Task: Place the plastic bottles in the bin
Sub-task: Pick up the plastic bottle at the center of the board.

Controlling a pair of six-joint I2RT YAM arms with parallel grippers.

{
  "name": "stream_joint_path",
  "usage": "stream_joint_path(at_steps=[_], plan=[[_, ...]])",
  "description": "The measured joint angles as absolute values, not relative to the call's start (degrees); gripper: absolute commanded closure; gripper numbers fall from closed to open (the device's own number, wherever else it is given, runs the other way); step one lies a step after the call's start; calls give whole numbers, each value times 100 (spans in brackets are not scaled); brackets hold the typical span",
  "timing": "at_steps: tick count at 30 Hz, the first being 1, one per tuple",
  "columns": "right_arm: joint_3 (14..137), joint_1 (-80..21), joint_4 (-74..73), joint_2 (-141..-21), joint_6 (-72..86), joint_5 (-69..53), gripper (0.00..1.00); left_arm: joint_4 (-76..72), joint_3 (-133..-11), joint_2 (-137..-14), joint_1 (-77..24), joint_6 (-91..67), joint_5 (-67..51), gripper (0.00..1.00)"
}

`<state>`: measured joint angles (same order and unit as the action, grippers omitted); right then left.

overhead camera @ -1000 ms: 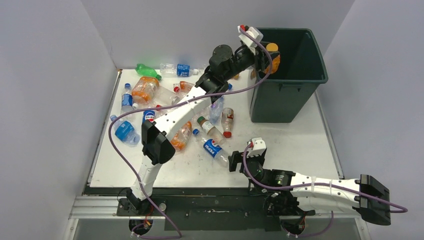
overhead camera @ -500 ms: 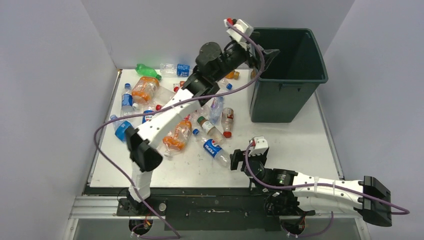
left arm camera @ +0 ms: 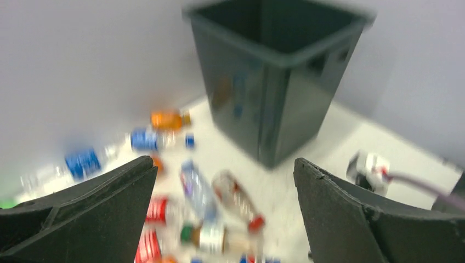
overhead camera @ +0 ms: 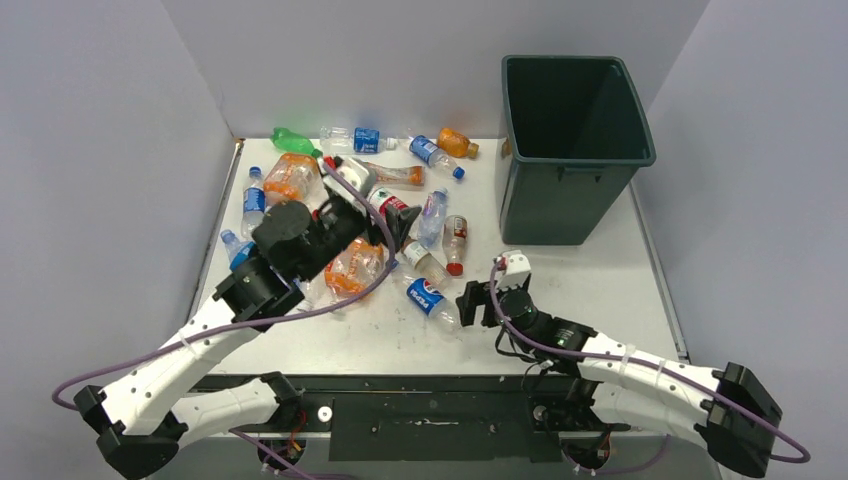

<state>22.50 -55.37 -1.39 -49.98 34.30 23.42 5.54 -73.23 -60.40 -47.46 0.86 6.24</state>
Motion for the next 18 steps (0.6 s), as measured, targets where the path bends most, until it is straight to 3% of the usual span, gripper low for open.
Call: stream_joint_path(at_steps=[7,18], plan=[[2495,-5470,381,-6206,2689,921,10,1267,-5199,-5603,-4473,-812,384,4],[3175,-5470,574,-7642,2145,375,10,1393,-5288,-5782,-4263,-1898,176,4]])
